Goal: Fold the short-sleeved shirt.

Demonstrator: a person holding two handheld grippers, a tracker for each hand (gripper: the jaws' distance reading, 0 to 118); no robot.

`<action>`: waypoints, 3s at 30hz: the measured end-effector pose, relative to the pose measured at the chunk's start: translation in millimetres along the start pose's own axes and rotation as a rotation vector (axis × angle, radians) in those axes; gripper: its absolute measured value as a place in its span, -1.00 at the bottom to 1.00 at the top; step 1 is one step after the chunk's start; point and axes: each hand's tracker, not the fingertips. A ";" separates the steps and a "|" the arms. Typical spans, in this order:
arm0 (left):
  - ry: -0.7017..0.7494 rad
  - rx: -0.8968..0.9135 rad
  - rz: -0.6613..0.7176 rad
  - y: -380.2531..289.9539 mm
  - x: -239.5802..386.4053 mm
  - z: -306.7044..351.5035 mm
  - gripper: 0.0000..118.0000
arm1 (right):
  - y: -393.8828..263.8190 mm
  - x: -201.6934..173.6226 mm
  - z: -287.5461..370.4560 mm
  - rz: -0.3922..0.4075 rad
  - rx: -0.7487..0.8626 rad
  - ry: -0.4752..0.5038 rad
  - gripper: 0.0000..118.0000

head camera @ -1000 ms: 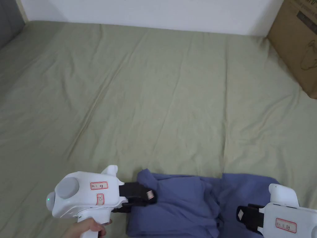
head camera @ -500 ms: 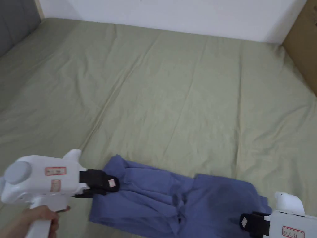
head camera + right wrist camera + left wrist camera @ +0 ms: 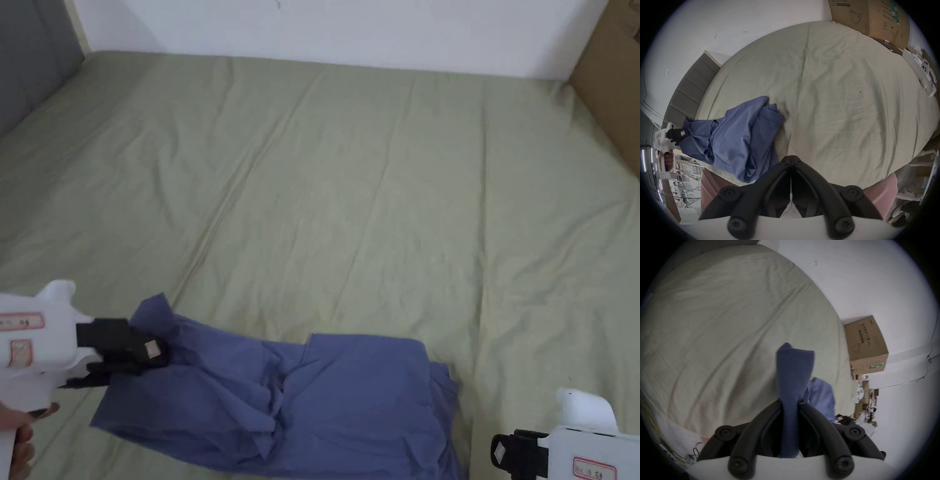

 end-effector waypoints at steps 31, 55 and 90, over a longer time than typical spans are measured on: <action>0.510 -0.074 -0.585 -91.3 168.9 -170.6 -0.95 | -27.4 74.7 23.6 -0.146 0.058 -0.101 -1.00; 0.312 -0.321 -0.668 -199.6 235.0 -251.6 -0.97 | -33.2 92.7 37.9 -0.194 0.079 -0.090 -1.00; -0.318 -0.256 -0.114 -68.3 -6.9 -149.7 0.84 | 35.6 -55.9 -64.9 0.210 -0.122 0.018 -1.00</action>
